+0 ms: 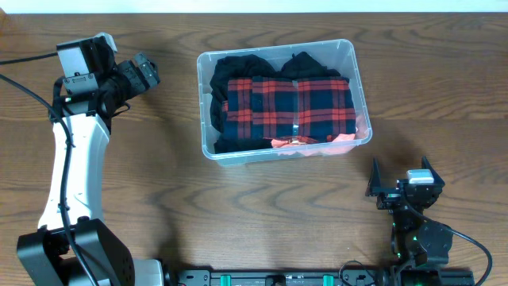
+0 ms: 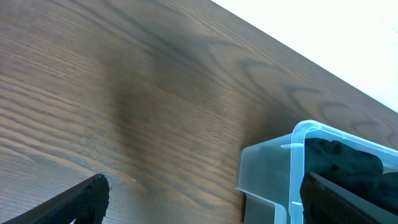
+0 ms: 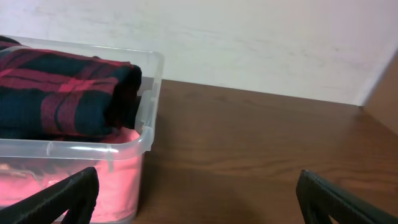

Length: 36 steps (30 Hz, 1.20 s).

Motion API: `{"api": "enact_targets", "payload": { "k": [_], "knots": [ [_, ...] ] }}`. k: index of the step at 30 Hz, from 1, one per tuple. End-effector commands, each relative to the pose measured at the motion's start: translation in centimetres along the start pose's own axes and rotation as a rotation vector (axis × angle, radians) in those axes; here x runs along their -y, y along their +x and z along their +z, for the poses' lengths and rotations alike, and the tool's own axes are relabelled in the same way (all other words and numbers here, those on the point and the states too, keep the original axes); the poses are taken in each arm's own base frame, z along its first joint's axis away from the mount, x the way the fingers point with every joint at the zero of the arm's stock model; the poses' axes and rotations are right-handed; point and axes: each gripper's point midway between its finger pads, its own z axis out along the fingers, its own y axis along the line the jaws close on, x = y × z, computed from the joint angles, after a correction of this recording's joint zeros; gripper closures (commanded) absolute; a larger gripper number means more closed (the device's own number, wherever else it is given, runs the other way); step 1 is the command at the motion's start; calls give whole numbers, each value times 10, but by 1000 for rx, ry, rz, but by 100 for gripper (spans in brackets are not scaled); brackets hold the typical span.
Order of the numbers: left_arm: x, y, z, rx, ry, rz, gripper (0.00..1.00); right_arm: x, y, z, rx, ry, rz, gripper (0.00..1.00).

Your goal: Pack container

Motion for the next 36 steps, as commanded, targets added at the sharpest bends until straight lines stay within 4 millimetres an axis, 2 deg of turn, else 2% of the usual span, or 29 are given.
{"api": "enact_targets", "payload": {
  "k": [1, 5, 8, 15, 21, 28, 36],
  "knots": [
    [2, -4, -6, 13, 0, 7, 2, 0, 0, 0, 1, -2, -14, 1],
    [-4, 12, -6, -50, -21, -12, 2, 0, 0, 0, 1, -2, -14, 1],
    [-14, 45, 0, -154, -52, -36, 2, 0, 0, 0, 2, -2, -14, 1],
    [-42, 128, -4, -312, -109, -80, 2, 0, 0, 0, 1, -2, -14, 1],
    [-67, 173, -20, -275, -180, -63, 2, 0, 0, 0, 2, -2, -14, 1],
    [-84, 193, -34, -114, -201, -23, 2, 0, 0, 0, 1, -2, -14, 1],
    [-89, 209, -37, 51, -149, 50, 2, 0, 0, 0, 2, -2, -14, 1]
  ]
}}
